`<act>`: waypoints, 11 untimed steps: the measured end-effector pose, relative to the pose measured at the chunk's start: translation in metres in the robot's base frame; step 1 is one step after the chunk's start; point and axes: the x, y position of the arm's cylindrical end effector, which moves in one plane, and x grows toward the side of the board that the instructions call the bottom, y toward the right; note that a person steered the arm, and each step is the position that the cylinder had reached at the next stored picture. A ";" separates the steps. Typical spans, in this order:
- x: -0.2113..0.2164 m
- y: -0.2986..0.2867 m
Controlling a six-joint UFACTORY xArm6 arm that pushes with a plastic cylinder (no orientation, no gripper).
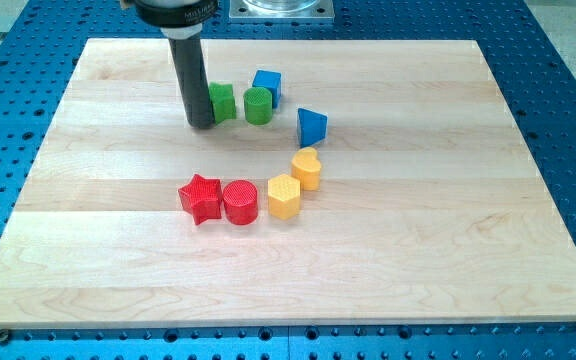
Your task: Move the green star to the top left of the cube
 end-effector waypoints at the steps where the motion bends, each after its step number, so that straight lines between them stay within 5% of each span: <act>1: -0.028 0.003; 4: -0.092 0.042; 5: -0.089 0.003; 8: 0.043 0.009; 11: -0.041 0.054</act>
